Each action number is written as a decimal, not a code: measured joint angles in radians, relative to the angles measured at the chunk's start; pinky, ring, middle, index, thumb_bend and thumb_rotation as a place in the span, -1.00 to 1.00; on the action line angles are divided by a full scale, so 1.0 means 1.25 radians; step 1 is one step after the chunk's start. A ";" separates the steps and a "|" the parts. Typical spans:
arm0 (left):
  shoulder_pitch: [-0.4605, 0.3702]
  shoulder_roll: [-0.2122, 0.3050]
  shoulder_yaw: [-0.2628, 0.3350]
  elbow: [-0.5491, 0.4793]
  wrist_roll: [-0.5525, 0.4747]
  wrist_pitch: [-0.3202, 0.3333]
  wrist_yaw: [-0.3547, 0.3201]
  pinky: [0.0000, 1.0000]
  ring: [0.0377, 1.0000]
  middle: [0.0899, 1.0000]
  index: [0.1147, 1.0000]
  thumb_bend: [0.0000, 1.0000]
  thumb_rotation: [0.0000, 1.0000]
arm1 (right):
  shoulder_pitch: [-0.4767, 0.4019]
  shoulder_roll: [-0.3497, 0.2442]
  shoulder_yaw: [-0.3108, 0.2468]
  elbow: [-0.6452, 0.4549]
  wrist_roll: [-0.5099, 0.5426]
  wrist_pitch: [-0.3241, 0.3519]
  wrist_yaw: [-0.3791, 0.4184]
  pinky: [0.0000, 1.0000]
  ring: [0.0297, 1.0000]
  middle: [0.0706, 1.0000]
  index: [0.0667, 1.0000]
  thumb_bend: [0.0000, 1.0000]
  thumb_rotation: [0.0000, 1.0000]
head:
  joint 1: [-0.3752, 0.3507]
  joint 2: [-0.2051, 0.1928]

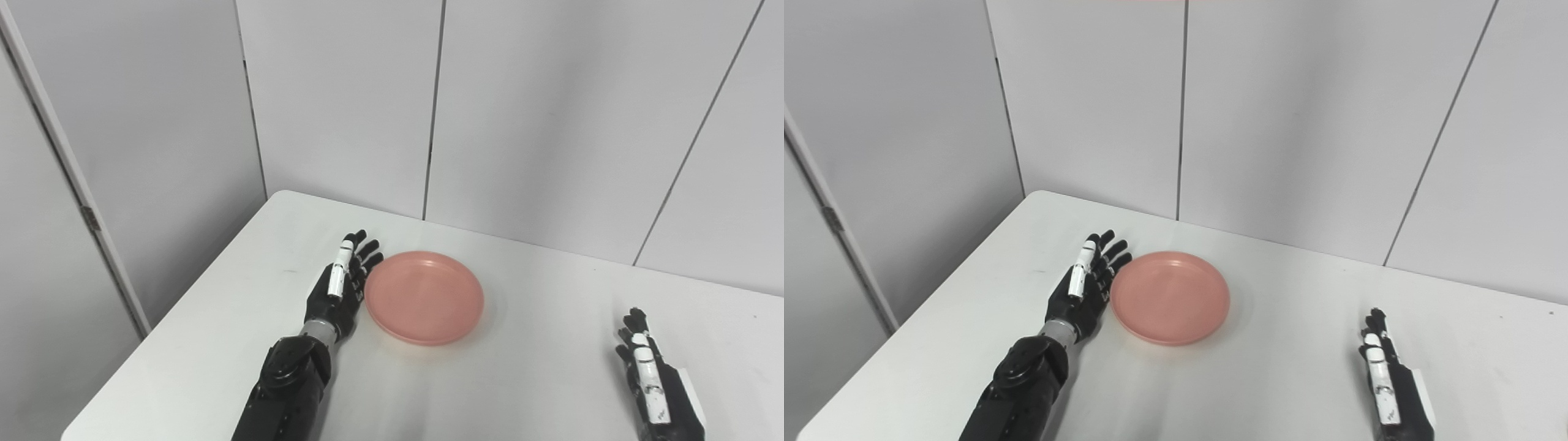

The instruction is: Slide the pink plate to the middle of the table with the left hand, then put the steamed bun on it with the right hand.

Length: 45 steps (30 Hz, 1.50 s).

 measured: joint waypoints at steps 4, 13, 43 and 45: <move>0.014 0.000 -0.023 -0.023 0.000 0.020 -0.011 0.96 0.91 0.91 0.91 -0.18 1.00 | 0.003 0.010 0.000 -0.010 -0.010 0.003 -0.016 0.97 0.95 0.98 1.00 -0.55 1.00 | -0.027 0.006; 0.039 -0.009 -0.066 -0.056 0.014 0.037 -0.038 1.00 0.93 0.92 0.94 -0.23 1.00 | 0.007 0.017 0.015 -0.012 -0.041 0.006 -0.041 0.96 0.93 0.96 0.98 -0.45 1.00 | -0.101 0.020; 0.066 -0.017 -0.115 -0.091 0.014 0.080 -0.125 0.99 0.90 0.91 0.93 -0.26 1.00 | 0.007 0.042 0.033 -0.022 -0.079 0.031 -0.088 0.91 0.91 0.94 0.96 -0.27 1.00 | -0.223 0.063; 0.067 -0.017 -0.115 -0.091 0.014 0.080 -0.127 0.99 0.90 0.91 0.93 -0.26 1.00 | 0.007 0.042 0.033 -0.021 -0.080 0.031 -0.088 0.92 0.91 0.95 0.97 -0.26 1.00 | -0.227 0.064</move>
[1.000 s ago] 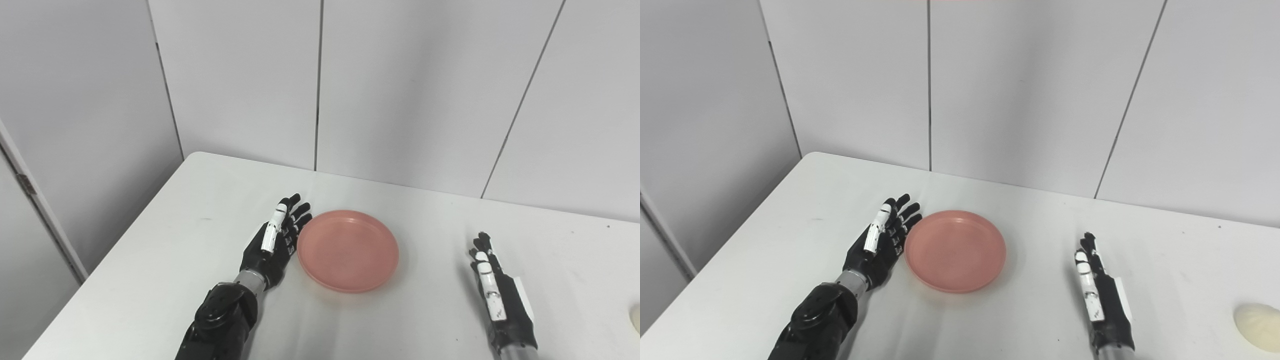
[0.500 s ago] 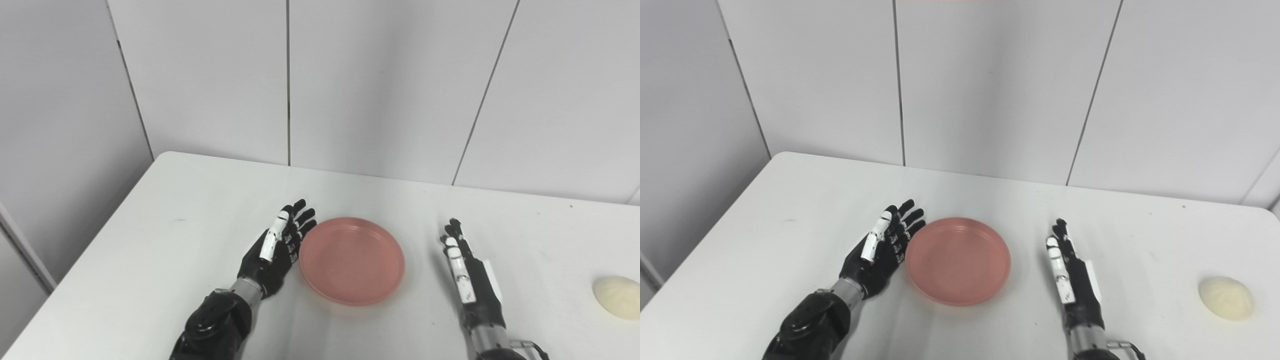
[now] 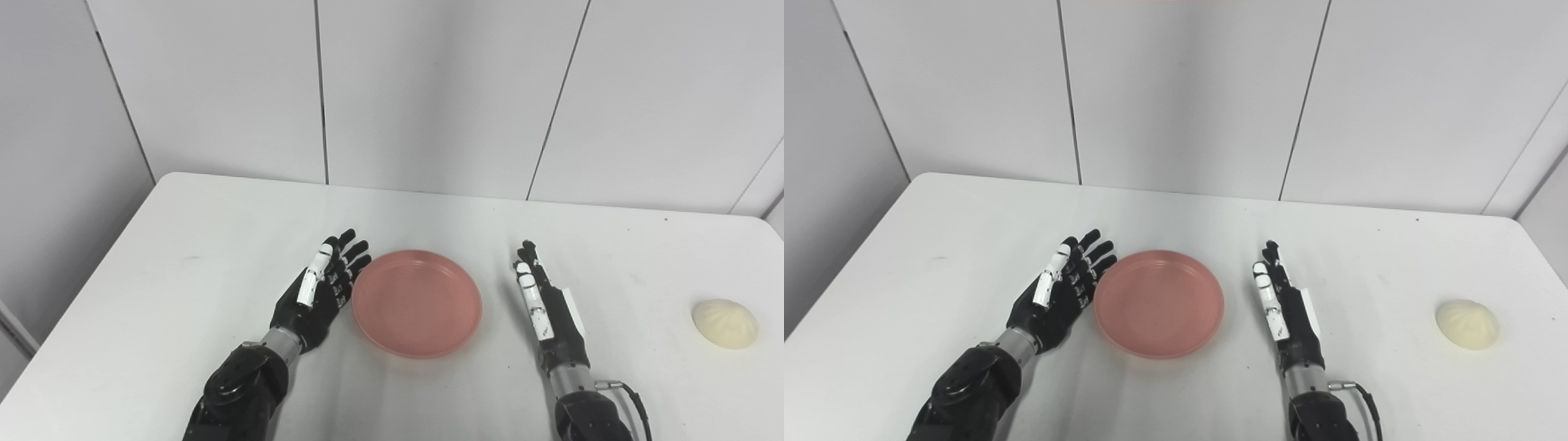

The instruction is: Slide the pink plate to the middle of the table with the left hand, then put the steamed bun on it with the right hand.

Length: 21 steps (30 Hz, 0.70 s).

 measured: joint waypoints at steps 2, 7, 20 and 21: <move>0.000 0.000 0.000 0.000 0.000 0.000 -0.003 0.99 0.91 0.91 0.93 -0.26 1.00 | 0.000 0.000 0.001 0.000 0.000 0.000 0.000 0.92 0.91 0.95 0.97 -0.29 1.00 | -0.004 0.001; 0.002 0.000 0.000 0.001 0.000 0.000 -0.007 0.99 0.91 0.92 0.94 -0.25 1.00 | 0.000 0.000 0.001 -0.001 -0.002 0.001 -0.001 0.93 0.92 0.96 0.97 -0.31 1.00 | -0.039 0.001; 0.002 0.011 0.012 0.014 -0.034 0.002 -0.038 0.95 0.89 0.90 0.90 -0.22 1.00 | -0.001 0.010 0.002 0.003 -0.077 -0.041 -0.066 0.66 0.73 0.82 0.86 -0.12 0.98 | -0.146 -0.016; 0.001 0.013 0.012 0.016 -0.035 0.002 -0.040 0.95 0.89 0.90 0.90 -0.22 1.00 | -0.001 0.008 0.002 0.001 -0.086 -0.048 -0.070 0.63 0.71 0.81 0.85 -0.07 0.99 | -0.159 -0.021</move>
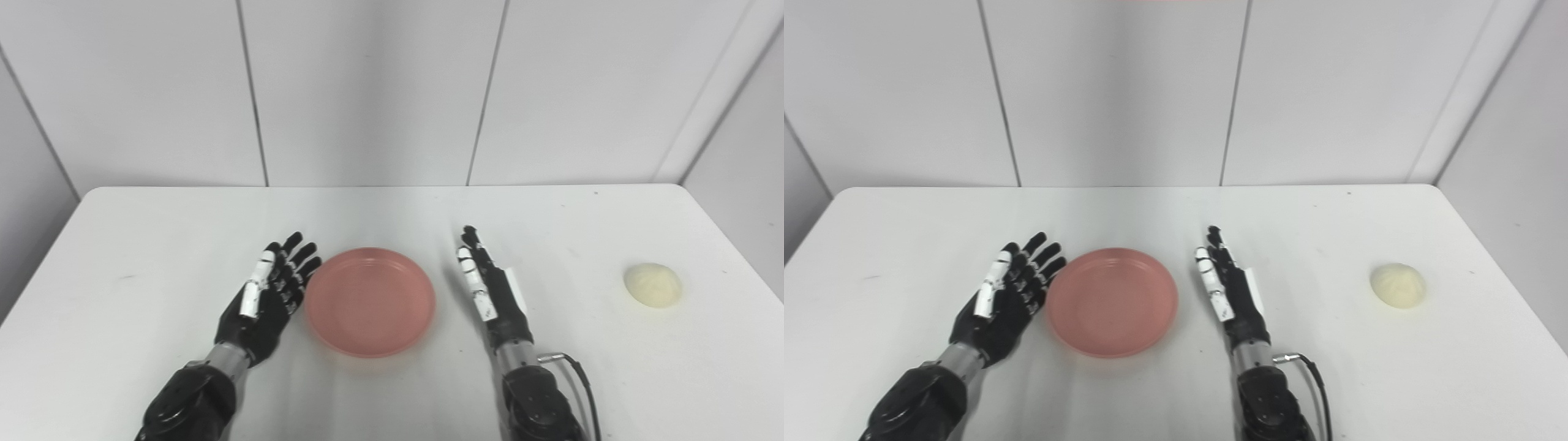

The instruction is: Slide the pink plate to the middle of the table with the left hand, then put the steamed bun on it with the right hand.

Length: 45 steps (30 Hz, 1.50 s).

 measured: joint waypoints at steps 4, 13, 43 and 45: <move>-0.004 0.005 0.000 0.008 -0.001 0.000 -0.008 0.92 0.88 0.90 0.90 -0.21 1.00 | -0.003 -0.020 -0.001 -0.055 -0.062 -0.006 -0.013 0.39 0.54 0.76 0.85 0.12 0.95 | -0.018 -0.011; -0.013 0.013 0.021 0.040 -0.023 -0.006 -0.048 0.92 0.86 0.88 0.88 -0.16 1.00 | -0.036 -0.132 -0.010 -0.192 -0.250 0.006 -0.019 0.25 0.46 0.67 0.77 0.36 0.78 | -0.091 -0.042; -0.116 0.074 0.068 0.315 -0.070 -0.194 -0.191 0.76 0.74 0.76 0.77 -0.07 0.85 | -0.052 -0.406 -0.094 -0.335 -0.467 0.322 0.274 0.11 0.41 0.58 0.63 0.86 -0.15 | -0.216 -0.102; -0.119 0.076 0.071 0.323 -0.070 -0.201 -0.194 0.75 0.74 0.75 0.76 -0.07 0.86 | -0.045 -0.416 -0.104 -0.321 -0.467 0.322 0.271 0.14 0.41 0.58 0.63 0.85 -0.19 | -0.221 -0.101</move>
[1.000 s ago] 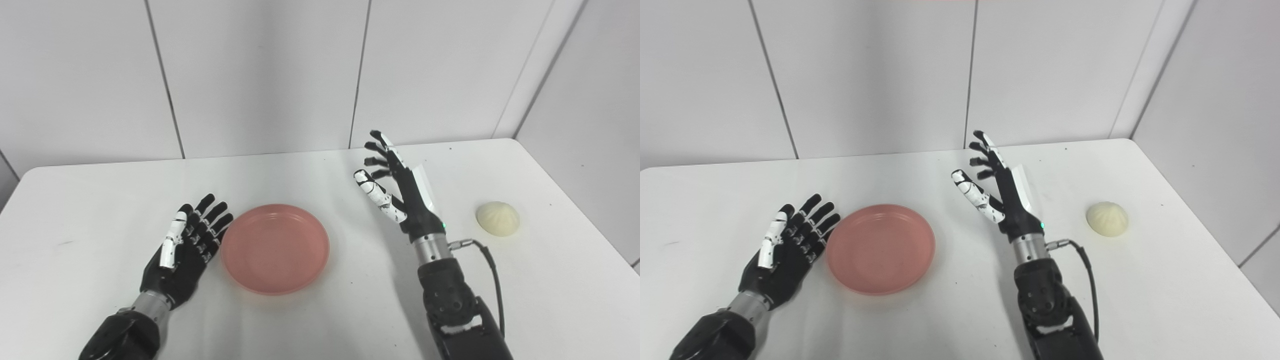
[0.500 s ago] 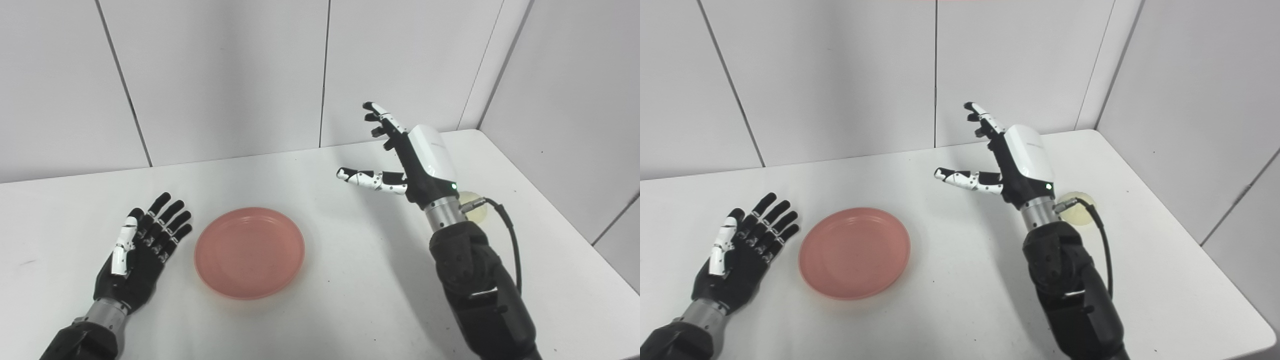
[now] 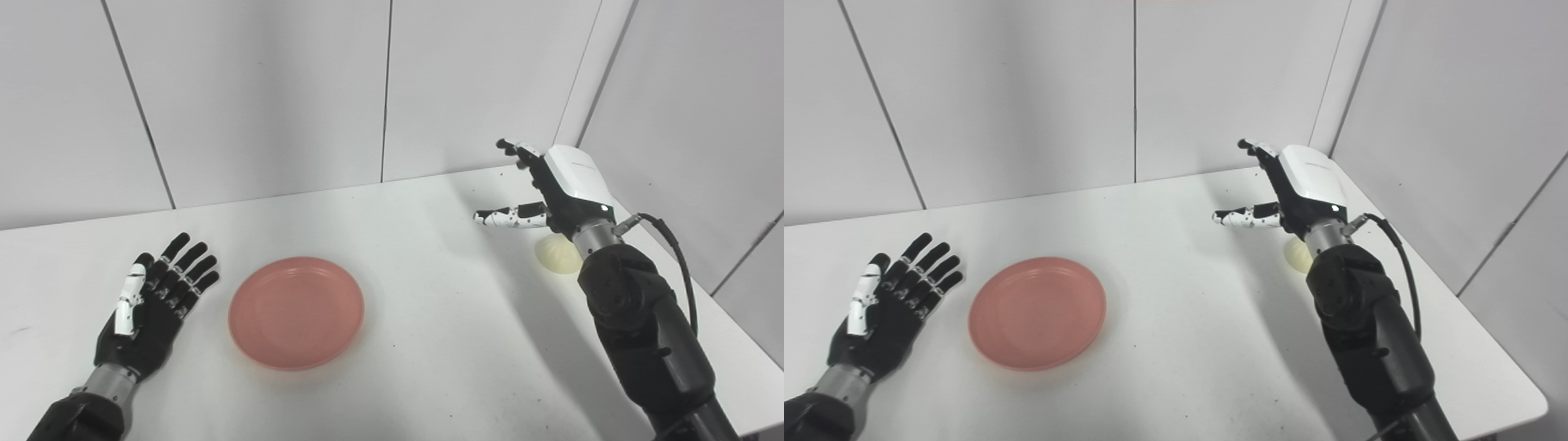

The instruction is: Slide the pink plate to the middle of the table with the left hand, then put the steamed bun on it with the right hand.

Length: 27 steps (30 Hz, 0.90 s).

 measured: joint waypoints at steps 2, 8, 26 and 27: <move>-0.003 0.001 0.002 0.006 0.000 -0.004 0.000 0.74 0.72 0.74 0.76 -0.08 0.90 | 0.005 -0.009 -0.009 0.016 0.005 0.000 -0.003 0.19 0.44 0.58 0.62 0.84 -0.22 | -0.004 0.001; -0.014 0.011 0.008 0.031 0.000 -0.015 -0.009 0.71 0.71 0.73 0.75 -0.09 0.91 | 0.012 -0.041 -0.023 0.053 0.021 0.001 -0.002 0.31 0.50 0.59 0.62 0.83 -0.21 | -0.018 0.004; -0.029 0.022 0.021 0.061 0.000 -0.022 -0.023 0.69 0.68 0.71 0.74 -0.09 0.91 | 0.018 -0.077 -0.027 0.179 0.067 0.013 -0.013 0.31 0.50 0.55 0.56 0.83 -0.27 | -0.039 0.012; -0.030 0.023 0.021 0.064 0.000 -0.022 -0.024 0.69 0.68 0.71 0.74 -0.09 0.91 | 0.019 -0.077 -0.027 0.186 0.070 0.013 -0.014 0.30 0.49 0.54 0.57 0.83 -0.24 | -0.043 0.012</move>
